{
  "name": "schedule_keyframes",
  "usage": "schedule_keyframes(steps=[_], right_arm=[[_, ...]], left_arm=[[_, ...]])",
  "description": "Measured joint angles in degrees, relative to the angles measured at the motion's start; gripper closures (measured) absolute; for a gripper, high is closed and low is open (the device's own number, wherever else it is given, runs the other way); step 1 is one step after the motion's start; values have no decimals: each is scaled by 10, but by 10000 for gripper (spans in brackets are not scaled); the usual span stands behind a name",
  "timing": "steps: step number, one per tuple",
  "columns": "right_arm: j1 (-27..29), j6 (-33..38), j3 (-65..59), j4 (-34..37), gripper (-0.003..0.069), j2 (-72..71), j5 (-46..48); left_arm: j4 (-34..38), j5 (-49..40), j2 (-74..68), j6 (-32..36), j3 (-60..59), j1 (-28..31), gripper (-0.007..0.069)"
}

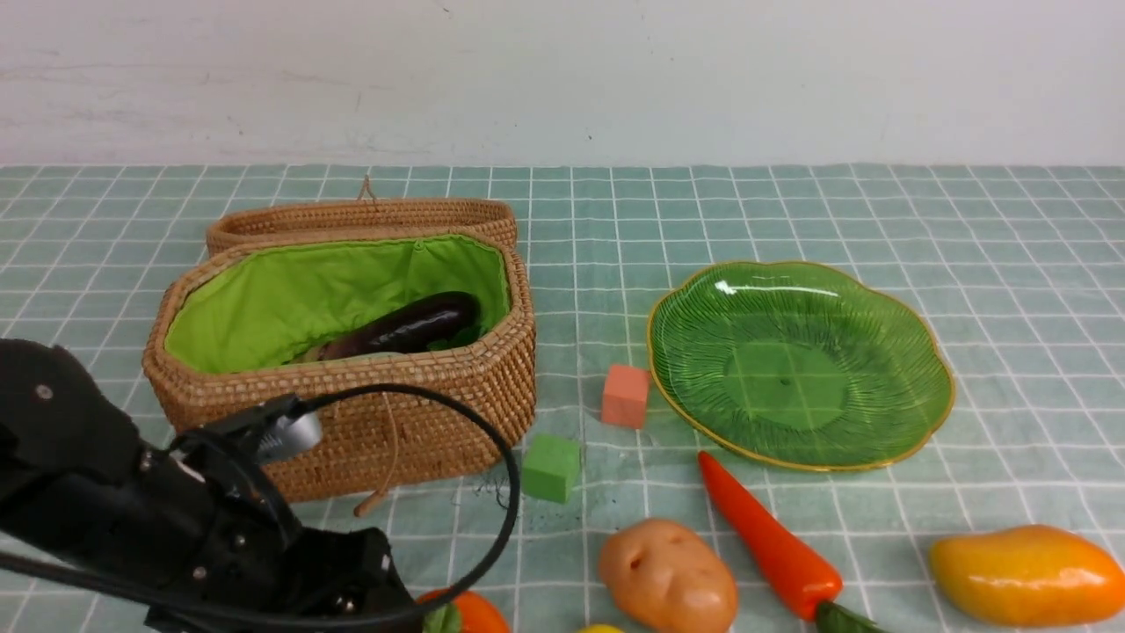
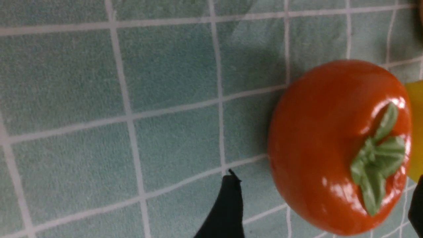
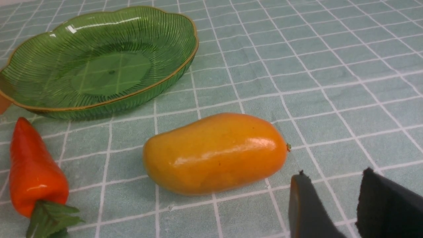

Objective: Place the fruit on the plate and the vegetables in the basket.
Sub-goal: Grab a tomato with your left arm and place it on the plate on the right.

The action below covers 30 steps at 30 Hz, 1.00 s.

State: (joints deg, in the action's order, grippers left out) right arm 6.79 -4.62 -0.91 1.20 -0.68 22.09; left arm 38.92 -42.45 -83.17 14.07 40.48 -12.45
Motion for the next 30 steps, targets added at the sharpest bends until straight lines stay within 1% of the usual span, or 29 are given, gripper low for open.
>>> schedule_keyframes(steps=[3,7,8,11,12,16,19,20,23,26,30], right_arm=[[0,0,0,0,415,0,0],[0,0,0,0,415,0,0],[0,0,0,0,415,0,0],[0,0,0,0,415,0,0],[0,0,0,0,415,0,0],[0,0,0,0,415,0,0],[0,0,0,0,415,0,0],[0,0,0,0,415,0,0],[0,0,0,0,415,0,0],[0,0,0,0,415,0,0],[0,0,0,0,415,0,0]], left_arm=[[61,32,-60,43,0,-32,-29],[124,29,-110,86,5,-58,22],[126,28,-111,87,6,-59,25],[150,15,-126,100,9,-62,118],[150,14,-126,101,10,-62,133],[147,10,-124,109,12,-62,132],[128,7,-111,110,12,-62,132],[107,4,-91,110,11,-62,132],[91,-3,-61,109,16,-62,132],[63,-20,2,79,36,-62,132],[54,-40,69,49,75,-62,132]])
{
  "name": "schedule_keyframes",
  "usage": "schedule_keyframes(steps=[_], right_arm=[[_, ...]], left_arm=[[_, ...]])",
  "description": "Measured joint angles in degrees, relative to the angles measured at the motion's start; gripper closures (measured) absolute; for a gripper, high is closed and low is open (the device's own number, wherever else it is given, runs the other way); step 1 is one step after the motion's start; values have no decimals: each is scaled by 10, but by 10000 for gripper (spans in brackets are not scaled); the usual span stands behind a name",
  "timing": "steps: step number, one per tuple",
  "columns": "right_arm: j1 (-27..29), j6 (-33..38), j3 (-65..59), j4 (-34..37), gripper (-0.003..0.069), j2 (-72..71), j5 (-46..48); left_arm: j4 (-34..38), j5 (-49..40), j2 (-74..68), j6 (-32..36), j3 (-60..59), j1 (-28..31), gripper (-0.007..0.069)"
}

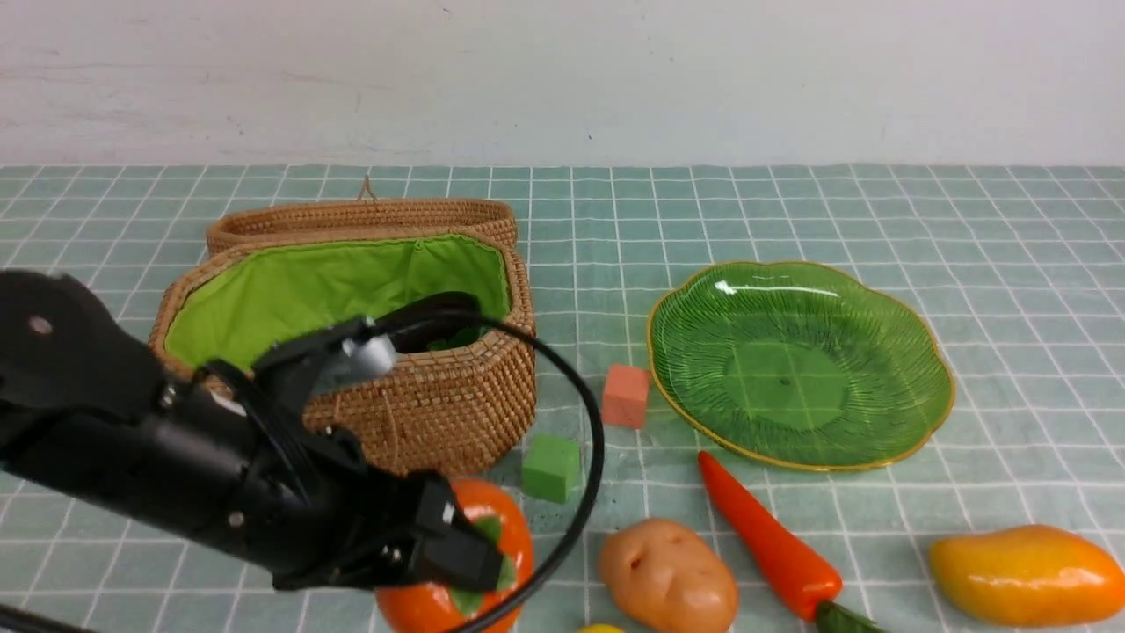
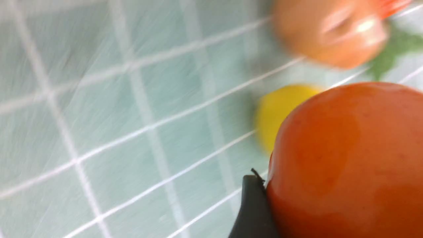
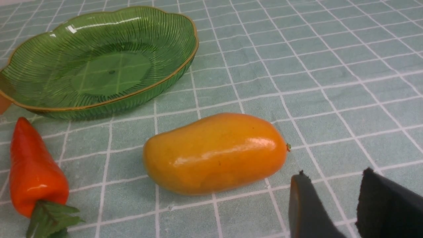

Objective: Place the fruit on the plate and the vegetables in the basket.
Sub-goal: Grab a tomato with your left arm and place it on the plate on the right.

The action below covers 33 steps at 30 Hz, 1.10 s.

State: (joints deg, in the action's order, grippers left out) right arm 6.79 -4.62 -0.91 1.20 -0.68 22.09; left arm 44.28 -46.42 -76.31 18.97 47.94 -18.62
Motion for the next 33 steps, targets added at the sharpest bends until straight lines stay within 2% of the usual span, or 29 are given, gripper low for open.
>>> schedule_keyframes(steps=[7,13,20,22,26,29,32,33], right_arm=[[0,0,0,0,415,0,0],[0,0,0,0,415,0,0],[0,0,0,0,415,0,0],[0,0,0,0,415,0,0],[0,0,0,0,415,0,0],[0,0,0,0,415,0,0],[0,0,0,0,415,0,0],[0,0,0,0,415,0,0]], left_arm=[[2,-24,16,-53,149,0,132],[29,-88,-143,-57,337,-23,132],[22,-73,-326,-65,520,-99,132],[21,-64,-436,-100,625,-124,132],[14,-60,-539,-133,723,-139,132],[-30,-61,-633,-190,817,-152,132],[-106,-61,-675,-259,868,-161,132],[-112,-61,-676,-263,870,-162,132]])
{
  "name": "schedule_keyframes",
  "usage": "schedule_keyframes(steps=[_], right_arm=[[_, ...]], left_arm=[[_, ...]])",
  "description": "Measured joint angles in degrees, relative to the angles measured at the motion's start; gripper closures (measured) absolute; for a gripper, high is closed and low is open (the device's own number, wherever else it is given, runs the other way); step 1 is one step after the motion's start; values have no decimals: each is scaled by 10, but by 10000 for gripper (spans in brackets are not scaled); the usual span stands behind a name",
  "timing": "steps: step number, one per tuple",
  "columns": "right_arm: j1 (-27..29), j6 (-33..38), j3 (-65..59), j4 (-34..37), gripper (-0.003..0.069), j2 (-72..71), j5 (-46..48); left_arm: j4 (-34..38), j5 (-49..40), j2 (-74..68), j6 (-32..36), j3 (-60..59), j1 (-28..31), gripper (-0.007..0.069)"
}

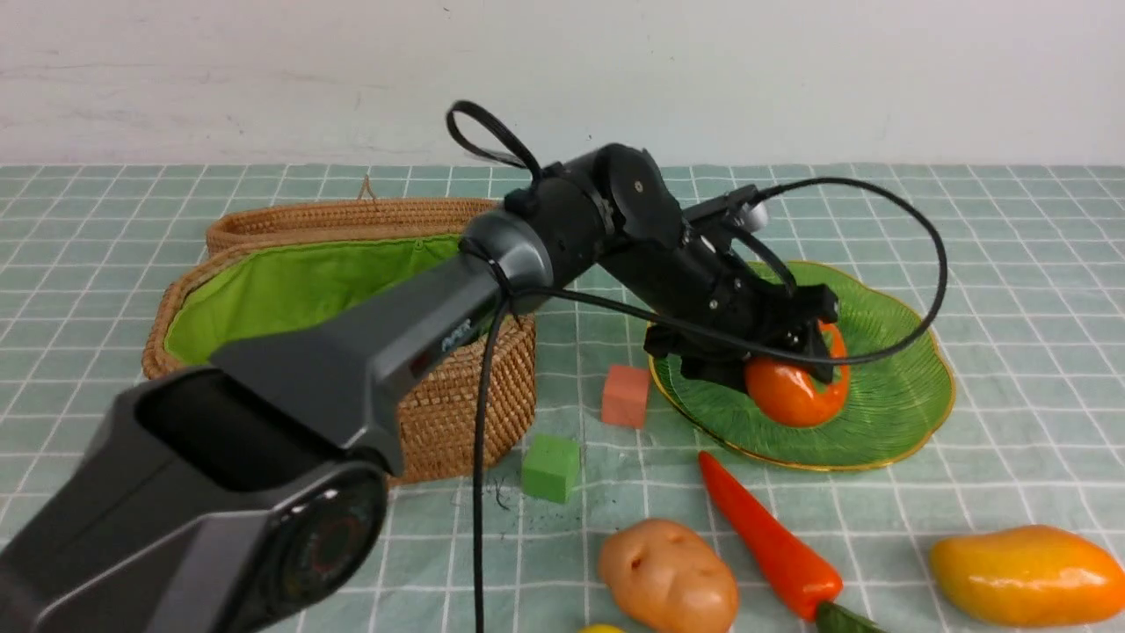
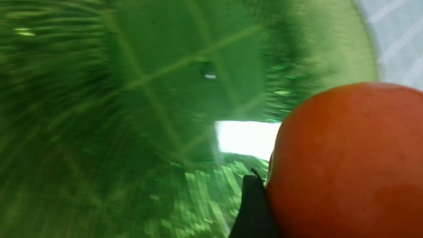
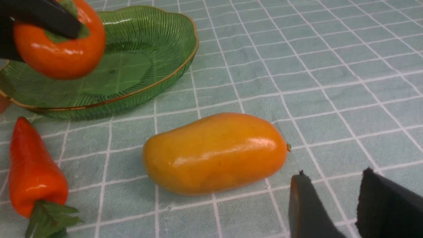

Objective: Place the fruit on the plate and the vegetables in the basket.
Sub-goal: Grab a tomato with your left arm and place it on the plate on the right.

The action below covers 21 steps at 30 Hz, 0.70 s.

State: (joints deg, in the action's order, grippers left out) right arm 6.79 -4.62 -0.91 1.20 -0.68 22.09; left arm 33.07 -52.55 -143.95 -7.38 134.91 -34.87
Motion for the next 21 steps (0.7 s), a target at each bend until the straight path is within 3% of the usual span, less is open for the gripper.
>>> schedule_keyframes(steps=[3,6,10,15,21], right_arm=[[0,0,0,0,415,0,0],[0,0,0,0,415,0,0],[0,0,0,0,415,0,0],[0,0,0,0,415,0,0],[0,0,0,0,415,0,0]], left_arm=[[-68,1,-16,-65,14,-7,132],[-112,3,-19,-114,18,-14,60],[-121,1,-19,-123,19,-17,-38],[-139,-20,-13,-115,21,-17,-45],[-242,-76,33,-120,28,-17,-37]])
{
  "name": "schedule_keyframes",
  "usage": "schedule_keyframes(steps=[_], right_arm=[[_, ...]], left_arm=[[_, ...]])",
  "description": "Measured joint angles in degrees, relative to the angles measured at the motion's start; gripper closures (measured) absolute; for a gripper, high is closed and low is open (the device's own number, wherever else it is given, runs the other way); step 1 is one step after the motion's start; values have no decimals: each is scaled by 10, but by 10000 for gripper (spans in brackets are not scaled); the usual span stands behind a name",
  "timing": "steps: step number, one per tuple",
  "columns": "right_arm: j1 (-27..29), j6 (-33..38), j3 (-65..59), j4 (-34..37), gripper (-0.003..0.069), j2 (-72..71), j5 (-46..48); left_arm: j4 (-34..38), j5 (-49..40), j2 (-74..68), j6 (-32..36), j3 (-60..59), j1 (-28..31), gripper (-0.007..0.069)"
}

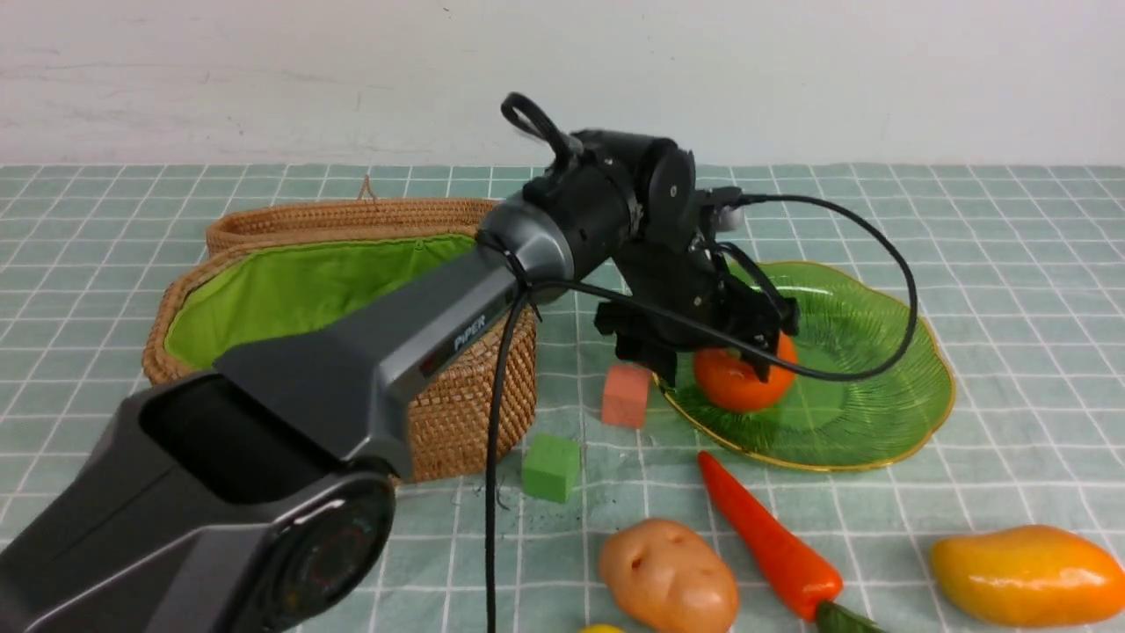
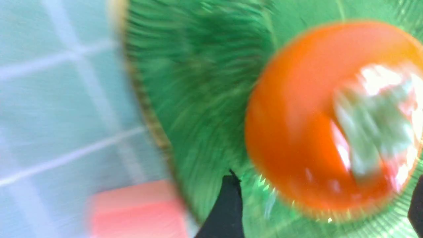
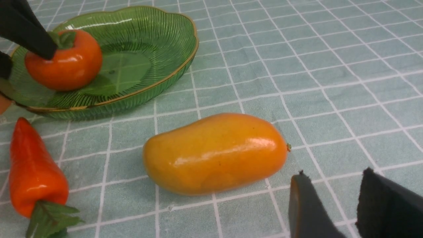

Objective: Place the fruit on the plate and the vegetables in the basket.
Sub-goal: Grab a tomato with your left arm and place it on the plate on the right, then grab a lemon with your left arm and place it on the plate on the right

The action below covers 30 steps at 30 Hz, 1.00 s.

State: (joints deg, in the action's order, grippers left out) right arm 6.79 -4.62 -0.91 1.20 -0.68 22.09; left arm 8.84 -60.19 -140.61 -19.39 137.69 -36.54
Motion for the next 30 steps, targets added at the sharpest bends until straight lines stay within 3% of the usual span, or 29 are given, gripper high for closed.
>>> schedule_keyframes(steps=[15,19,23,28,30], right_arm=[[0,0,0,0,415,0,0],[0,0,0,0,415,0,0],[0,0,0,0,415,0,0],[0,0,0,0,415,0,0],[0,0,0,0,415,0,0]], left_arm=[[-22,-100,126,45,-17,3,43],[-22,-105,198,81,-97,-10,43],[-53,-105,302,96,-259,-46,43],[-70,-105,374,88,-425,-91,43],[-54,-105,403,54,-509,-111,43]])
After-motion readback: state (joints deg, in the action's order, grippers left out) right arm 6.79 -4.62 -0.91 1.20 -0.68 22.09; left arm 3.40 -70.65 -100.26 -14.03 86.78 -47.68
